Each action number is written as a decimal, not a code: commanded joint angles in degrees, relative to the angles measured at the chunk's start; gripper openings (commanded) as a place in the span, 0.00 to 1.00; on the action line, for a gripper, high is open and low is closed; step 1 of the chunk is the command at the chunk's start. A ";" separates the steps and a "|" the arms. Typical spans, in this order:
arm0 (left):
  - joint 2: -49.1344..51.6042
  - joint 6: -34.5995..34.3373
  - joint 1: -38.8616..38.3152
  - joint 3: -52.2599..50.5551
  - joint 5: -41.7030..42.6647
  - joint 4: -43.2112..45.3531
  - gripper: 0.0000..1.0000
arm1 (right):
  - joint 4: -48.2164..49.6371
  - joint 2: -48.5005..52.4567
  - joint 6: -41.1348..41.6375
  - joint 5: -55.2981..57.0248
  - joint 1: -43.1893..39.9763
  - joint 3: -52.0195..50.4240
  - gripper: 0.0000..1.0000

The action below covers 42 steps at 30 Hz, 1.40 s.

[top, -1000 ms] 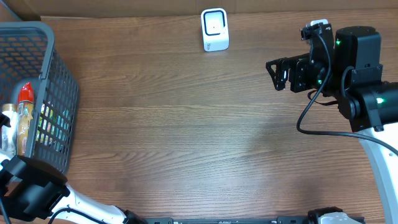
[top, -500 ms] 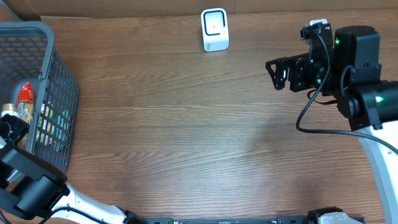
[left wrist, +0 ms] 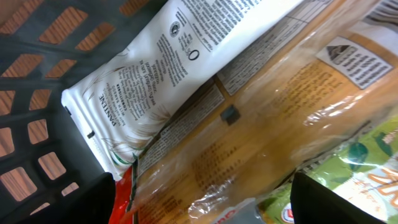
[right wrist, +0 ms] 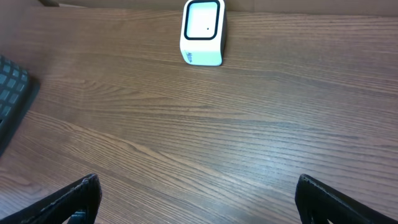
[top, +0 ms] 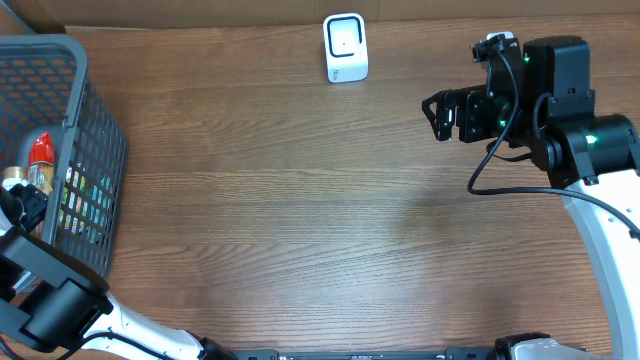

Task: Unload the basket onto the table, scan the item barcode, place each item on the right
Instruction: 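Reach into the basket and grasp the spaghetti pack with left gripper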

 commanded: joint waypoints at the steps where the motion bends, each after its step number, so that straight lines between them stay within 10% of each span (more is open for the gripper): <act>1: 2.69 1.09 -0.44 -0.61 -1.60 0.42 0.81 | 0.28 -0.09 -0.42 -0.35 -0.11 1.66 1.00; 9: 8.02 1.51 -0.46 -0.61 0.50 0.15 0.76 | 0.28 -0.09 -0.39 -0.37 -0.11 1.66 1.00; 15: 8.76 1.46 -0.44 0.00 1.05 0.22 0.04 | 0.33 -0.09 -0.22 -0.37 -0.11 1.66 1.00; 42: -5.16 0.63 -4.90 48.92 15.39 -28.00 0.04 | 0.35 -0.09 -0.24 -0.37 -0.11 1.66 1.00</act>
